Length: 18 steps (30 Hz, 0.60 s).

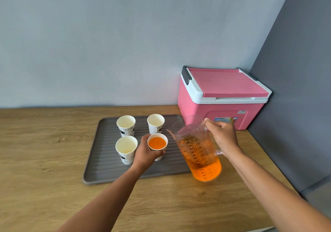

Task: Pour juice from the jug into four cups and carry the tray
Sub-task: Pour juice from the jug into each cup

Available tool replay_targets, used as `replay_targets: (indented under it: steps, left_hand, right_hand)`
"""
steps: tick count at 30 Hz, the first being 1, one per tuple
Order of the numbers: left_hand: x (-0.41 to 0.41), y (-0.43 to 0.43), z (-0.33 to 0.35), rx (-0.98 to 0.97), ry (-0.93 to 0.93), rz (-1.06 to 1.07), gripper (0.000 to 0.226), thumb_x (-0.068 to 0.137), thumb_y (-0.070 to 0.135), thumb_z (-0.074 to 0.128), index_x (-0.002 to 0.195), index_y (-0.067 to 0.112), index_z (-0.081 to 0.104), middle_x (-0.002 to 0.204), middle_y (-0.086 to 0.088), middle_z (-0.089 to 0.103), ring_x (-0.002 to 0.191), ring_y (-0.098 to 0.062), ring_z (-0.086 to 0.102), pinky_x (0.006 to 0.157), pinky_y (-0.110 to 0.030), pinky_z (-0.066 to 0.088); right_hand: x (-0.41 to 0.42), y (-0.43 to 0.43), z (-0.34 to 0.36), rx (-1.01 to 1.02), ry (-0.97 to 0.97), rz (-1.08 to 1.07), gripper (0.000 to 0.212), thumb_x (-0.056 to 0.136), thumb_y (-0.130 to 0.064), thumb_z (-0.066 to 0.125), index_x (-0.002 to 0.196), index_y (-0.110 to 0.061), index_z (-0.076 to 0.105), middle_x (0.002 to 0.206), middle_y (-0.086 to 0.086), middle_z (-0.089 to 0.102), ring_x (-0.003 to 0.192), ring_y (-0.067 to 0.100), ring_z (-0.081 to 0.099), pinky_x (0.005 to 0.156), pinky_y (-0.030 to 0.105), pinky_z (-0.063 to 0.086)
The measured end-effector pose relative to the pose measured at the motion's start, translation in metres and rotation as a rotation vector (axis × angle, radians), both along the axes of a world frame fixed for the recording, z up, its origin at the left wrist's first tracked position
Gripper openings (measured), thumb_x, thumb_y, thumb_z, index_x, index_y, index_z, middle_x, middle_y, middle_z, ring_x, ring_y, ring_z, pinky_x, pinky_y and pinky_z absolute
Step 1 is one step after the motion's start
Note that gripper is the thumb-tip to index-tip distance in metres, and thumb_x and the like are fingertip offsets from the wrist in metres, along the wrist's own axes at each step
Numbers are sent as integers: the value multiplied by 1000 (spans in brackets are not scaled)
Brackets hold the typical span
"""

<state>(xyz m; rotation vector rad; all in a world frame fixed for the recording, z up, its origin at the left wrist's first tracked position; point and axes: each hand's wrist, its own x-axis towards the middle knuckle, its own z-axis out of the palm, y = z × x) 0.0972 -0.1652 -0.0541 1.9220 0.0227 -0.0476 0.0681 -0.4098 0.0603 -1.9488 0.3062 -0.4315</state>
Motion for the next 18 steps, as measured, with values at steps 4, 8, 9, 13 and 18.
replay_targets:
  steps: [4,8,9,13,18]
  left_hand:
    - [2,-1,-1,9,25,-8,79,62,25,89,126,26,43,109,9,60,103,-13,59,84,-25,45]
    - [1,-4,0,24,45,-16,89,61,26,89,134,25,38,118,5,59,111,-17,58,91,-29,46]
    - [0,-5,1,30,42,-18,96,60,28,89,139,25,34,123,3,58,115,-18,57,96,-33,46]
    - [-8,-7,15,67,-29,11,107,60,29,88,147,24,26,139,-3,47,128,-19,46,107,-37,39]
    - [-23,8,44,66,-203,80,85,74,27,80,145,27,34,142,0,43,126,-14,47,104,-40,45]
  right_hand:
    - [-1,0,1,-5,2,3,46,87,-36,69,72,8,69,54,10,45,48,15,40,52,28,30]
    - [0,0,2,-26,5,1,49,87,-37,69,75,11,68,56,13,46,51,18,42,55,29,31]
    - [0,1,3,-23,5,8,49,87,-38,68,75,10,69,58,15,49,53,19,43,55,29,31]
    - [0,6,9,-23,12,25,43,88,-36,69,59,-4,67,51,13,48,43,9,41,52,26,32]
    - [3,14,17,-45,-30,55,29,88,-34,69,63,-20,73,67,20,69,57,18,53,60,29,39]
